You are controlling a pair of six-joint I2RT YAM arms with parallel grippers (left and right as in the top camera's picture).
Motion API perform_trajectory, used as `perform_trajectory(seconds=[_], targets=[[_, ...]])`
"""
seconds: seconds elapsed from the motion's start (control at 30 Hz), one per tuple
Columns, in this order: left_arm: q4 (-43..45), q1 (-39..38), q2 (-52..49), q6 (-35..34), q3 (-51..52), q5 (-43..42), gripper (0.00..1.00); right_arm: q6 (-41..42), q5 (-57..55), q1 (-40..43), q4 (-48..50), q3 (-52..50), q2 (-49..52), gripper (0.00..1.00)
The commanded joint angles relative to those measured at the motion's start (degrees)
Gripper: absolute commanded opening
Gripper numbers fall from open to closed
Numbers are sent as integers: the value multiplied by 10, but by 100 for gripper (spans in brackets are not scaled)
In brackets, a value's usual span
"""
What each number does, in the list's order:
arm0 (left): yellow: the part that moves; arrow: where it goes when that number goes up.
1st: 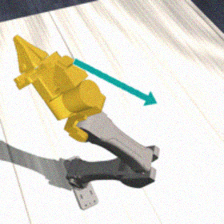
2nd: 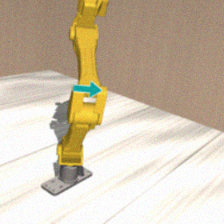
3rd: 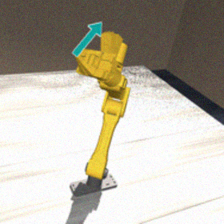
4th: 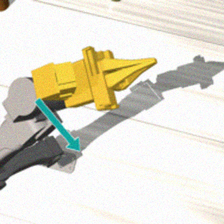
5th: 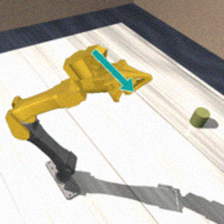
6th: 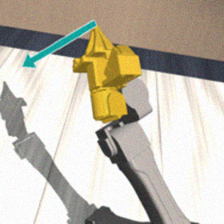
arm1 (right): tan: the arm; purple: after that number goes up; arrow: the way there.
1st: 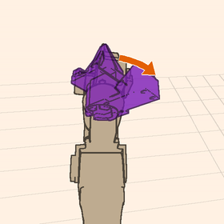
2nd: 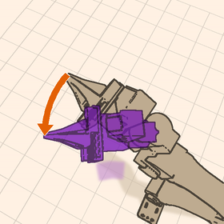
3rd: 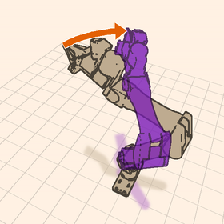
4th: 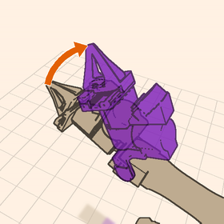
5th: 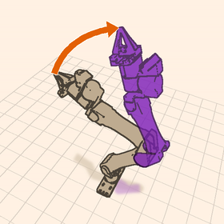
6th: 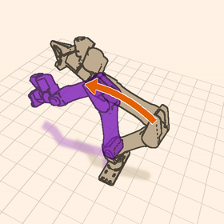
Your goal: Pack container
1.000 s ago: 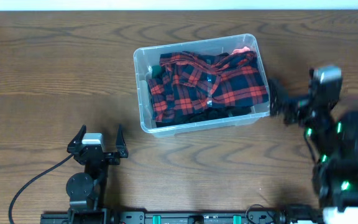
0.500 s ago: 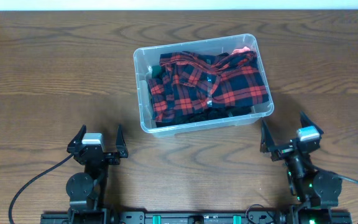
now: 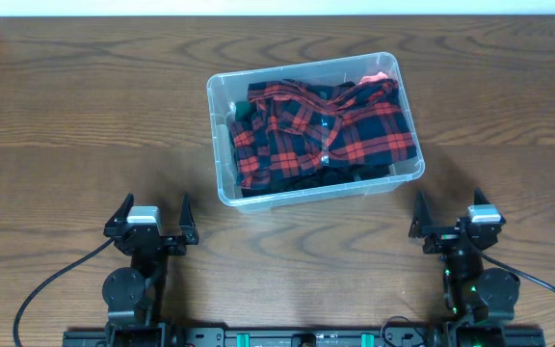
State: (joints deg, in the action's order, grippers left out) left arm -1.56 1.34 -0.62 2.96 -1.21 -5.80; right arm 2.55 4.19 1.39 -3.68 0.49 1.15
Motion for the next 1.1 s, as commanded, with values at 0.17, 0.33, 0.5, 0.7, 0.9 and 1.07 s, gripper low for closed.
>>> perform_trajectory(seconds=[0.17, 0.33, 0.5, 0.7, 0.9, 1.07], targets=[[-20, 2, 3, -3, 10, -9, 98, 2, -12, 17, -3, -2, -9, 99], [-20, 2, 3, -3, 10, -9, 98, 2, -12, 28, -3, -2, -9, 99], [-20, 2, 3, -3, 10, -9, 98, 2, -12, 28, -3, -2, -8, 99], [-20, 2, 3, -3, 10, -9, 98, 2, -12, 28, -3, -2, -8, 99], [-20, 2, 3, -3, 10, -9, 98, 2, -12, 28, -3, -2, -8, 99], [-20, 2, 3, -3, 10, -9, 98, 2, -12, 28, -3, -2, -8, 99]])
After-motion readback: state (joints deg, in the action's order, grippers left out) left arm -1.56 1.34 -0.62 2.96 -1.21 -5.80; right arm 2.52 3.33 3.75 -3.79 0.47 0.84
